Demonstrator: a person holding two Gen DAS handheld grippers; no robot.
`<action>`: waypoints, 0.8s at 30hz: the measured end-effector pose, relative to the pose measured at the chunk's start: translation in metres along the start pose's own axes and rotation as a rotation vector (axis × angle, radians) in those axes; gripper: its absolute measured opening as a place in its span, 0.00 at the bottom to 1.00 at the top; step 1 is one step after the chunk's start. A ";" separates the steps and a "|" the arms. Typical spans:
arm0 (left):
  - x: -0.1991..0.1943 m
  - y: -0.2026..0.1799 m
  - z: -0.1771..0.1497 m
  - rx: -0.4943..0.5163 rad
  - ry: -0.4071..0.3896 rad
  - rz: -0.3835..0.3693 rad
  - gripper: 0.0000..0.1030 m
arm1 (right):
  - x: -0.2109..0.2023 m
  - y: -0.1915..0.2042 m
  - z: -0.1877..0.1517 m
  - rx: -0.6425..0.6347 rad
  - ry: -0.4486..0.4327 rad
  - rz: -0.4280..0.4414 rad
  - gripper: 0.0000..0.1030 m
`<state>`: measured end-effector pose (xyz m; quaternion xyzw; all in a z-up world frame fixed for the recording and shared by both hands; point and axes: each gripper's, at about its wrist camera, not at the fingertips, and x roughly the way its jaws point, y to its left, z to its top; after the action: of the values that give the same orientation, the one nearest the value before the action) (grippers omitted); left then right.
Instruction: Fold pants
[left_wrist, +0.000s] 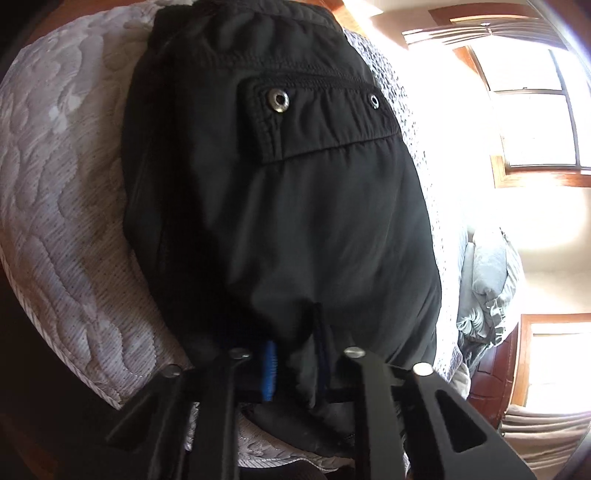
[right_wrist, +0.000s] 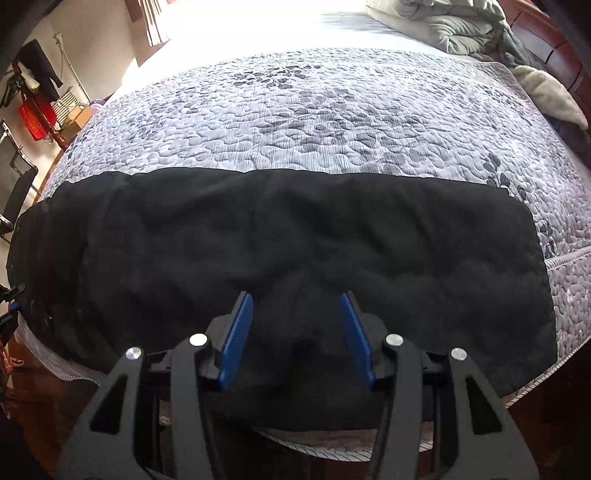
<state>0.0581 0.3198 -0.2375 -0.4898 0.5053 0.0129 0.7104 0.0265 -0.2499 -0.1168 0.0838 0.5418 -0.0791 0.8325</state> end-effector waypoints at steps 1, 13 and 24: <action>-0.003 0.000 0.000 0.009 -0.008 0.004 0.06 | 0.001 -0.003 0.000 0.010 0.003 -0.003 0.48; -0.046 0.003 -0.055 0.118 -0.236 0.170 0.04 | 0.026 -0.019 -0.003 0.061 0.030 -0.027 0.48; -0.078 -0.062 -0.087 0.350 -0.418 0.489 0.67 | -0.025 -0.095 -0.013 0.196 -0.017 0.024 0.48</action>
<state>-0.0097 0.2633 -0.1392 -0.2126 0.4457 0.1955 0.8473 -0.0163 -0.3384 -0.1041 0.1707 0.5234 -0.1227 0.8258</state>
